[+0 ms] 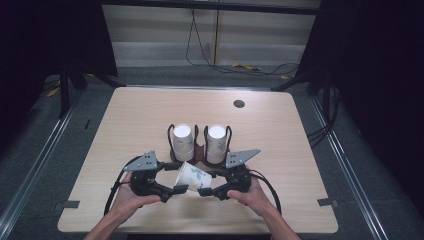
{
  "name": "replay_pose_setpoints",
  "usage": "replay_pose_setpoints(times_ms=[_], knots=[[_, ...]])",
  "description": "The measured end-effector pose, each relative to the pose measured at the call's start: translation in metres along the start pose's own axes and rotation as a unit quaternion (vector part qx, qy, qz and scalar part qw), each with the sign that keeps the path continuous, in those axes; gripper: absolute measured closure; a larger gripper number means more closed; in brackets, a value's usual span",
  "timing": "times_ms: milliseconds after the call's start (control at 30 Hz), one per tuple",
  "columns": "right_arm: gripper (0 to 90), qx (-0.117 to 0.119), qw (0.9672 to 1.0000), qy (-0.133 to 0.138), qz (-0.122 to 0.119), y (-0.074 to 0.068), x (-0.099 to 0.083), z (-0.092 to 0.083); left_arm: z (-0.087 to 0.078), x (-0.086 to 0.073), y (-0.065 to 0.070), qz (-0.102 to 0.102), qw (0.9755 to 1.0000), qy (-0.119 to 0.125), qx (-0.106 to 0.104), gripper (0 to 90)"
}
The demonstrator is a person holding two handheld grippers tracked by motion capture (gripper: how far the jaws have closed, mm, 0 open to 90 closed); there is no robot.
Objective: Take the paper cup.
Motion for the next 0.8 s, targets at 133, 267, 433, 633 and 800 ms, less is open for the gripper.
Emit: replay_pose_setpoints(times_ms=[133, 267, 433, 633, 800], knots=[[37.4, 0.003, 1.0000, 0.003, -0.006, -0.001, 0.001, 0.001, 0.002, 0.001, 0.001, 0.000, 1.0000, 0.004, -0.006, 17.9], [37.4, 0.003, 0.9999, 0.000, -0.012, -0.001, 0.001, 0.003, 0.004, 0.001, 0.002, 0.001, 1.0000, 0.003, -0.008, 18.4], [37.5, 0.002, 0.9999, -0.001, -0.015, -0.002, 0.000, 0.005, 0.005, 0.001, 0.002, -0.001, 1.0000, 0.002, -0.009, 17.7], [37.5, -0.001, 0.9997, -0.003, -0.023, -0.002, 0.000, 0.005, 0.008, 0.000, 0.003, 0.001, 0.9999, -0.002, -0.017, 17.4], [37.5, 0.002, 0.9997, -0.007, -0.025, -0.004, 0.000, 0.006, 0.011, -0.002, 0.003, -0.002, 0.9997, -0.007, -0.023, 16.4]])
Point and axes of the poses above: each handheld gripper's, and its own axes: z roughly forward along the jaws, x roughly out of its top, y roughly to its right, the point moved 7 cm from there along z, roughly forward along the jaws, and after that the axes turned 1 degree about x, right-handed, at the moved point
